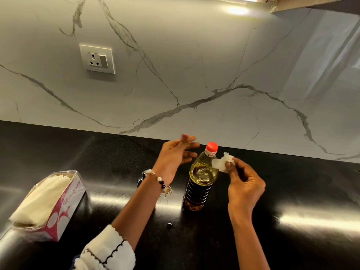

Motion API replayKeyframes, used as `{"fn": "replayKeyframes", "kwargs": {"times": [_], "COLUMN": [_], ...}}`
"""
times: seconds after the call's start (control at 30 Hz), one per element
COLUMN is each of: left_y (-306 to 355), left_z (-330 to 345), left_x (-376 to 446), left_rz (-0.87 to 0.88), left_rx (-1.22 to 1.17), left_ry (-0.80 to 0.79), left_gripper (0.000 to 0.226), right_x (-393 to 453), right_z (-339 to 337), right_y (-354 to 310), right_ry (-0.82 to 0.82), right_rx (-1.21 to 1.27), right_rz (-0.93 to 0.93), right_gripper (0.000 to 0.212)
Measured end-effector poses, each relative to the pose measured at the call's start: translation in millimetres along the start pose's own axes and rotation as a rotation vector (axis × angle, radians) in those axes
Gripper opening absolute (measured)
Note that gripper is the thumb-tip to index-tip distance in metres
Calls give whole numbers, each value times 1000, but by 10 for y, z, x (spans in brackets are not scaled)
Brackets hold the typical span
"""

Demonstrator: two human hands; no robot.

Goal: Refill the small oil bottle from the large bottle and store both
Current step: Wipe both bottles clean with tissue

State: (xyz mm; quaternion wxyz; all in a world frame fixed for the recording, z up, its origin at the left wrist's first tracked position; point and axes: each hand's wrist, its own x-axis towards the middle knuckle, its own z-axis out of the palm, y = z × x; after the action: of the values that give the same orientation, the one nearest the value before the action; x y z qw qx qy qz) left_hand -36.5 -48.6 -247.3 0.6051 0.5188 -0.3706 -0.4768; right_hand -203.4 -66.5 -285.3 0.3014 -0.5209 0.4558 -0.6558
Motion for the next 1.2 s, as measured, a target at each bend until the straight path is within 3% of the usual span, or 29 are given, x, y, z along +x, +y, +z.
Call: {"fn": "replayKeyframes", "kwargs": {"times": [0.13,0.27,0.57,0.7,0.83,0.97,1.03,1.2], "left_y": [174,319,448,382,202,-76,-194,-389], "left_z": [-44,84,77,-5,3,165,237,224], "left_x": [-180,-349,-373,-387,-281,-116,-32,107], "left_rz": [-116,-181,-354,-293,-50,51,110,226], "left_rx": [-381,-483,-450,-313,248,518,610,705], "left_ry": [49,1,-154,-152,90,-46,-85,-109], "left_gripper": [66,70,74,59,25,53,56,54], "right_x": [-23,-89,-84,191,184,-5,-180,-629], "right_z": [96,349,314,77,-75,29,82,105], "right_y": [-321,-305,-182,-81,13,162,230,383], "right_ry": [-99,-250,-428,-247,84,-97,-179,-186], "right_rx": [-36,-347,-334,-432,-272,-259,-233,-210], "right_rz": [-317,-761,-926,-810,-228,102,111,4], "right_gripper": [28,30,31,29,22,26,32,49]}}
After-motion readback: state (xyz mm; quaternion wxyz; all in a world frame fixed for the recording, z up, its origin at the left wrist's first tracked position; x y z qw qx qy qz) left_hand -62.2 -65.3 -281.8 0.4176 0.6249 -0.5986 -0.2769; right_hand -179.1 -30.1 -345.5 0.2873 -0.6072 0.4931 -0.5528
